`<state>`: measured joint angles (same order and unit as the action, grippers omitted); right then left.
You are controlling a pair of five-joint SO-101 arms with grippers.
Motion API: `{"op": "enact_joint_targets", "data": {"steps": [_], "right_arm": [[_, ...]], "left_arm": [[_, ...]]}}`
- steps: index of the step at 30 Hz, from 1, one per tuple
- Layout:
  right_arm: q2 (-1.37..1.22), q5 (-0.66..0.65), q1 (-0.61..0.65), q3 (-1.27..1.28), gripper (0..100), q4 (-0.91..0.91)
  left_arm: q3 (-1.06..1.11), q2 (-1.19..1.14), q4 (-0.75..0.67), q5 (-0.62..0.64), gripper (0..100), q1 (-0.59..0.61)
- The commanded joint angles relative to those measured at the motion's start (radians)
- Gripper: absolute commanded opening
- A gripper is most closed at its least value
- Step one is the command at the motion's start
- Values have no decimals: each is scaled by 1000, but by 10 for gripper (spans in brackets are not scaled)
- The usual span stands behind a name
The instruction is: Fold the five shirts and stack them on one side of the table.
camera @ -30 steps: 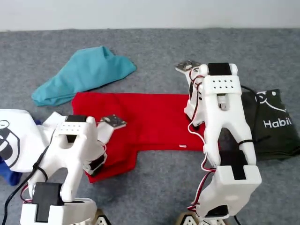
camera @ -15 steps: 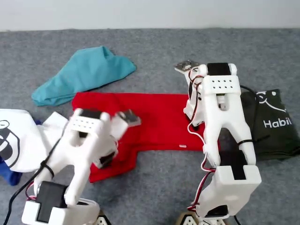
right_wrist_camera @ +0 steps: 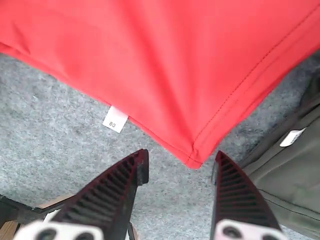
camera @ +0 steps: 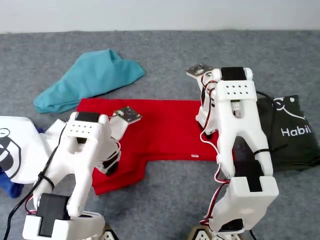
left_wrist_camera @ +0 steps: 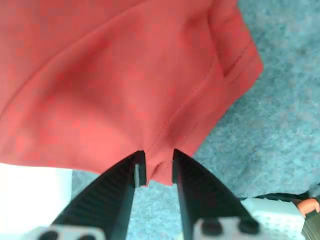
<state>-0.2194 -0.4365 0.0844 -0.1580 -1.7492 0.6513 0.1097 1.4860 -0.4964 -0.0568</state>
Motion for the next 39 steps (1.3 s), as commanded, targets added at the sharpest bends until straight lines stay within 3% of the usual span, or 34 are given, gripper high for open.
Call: {"op": "enact_joint_targets", "data": {"steps": [1, 7, 24, 31, 39], "right_arm": [[10, -2, 5, -29, 205, -21], [10, -2, 4, -29, 205, -21], [10, -2, 7, -29, 205, -21], [12, -2, 7, -29, 205, -24], [12, -2, 7, -29, 205, -33]], "left_arm": [[19, 5, -11, -15, 100, 8], [94, 5, -86, -44, 100, 8], [105, 3, -92, -46, 103, 8], [147, 3, -212, -46, 100, 8], [217, 3, -247, -49, 77, 8]]}}
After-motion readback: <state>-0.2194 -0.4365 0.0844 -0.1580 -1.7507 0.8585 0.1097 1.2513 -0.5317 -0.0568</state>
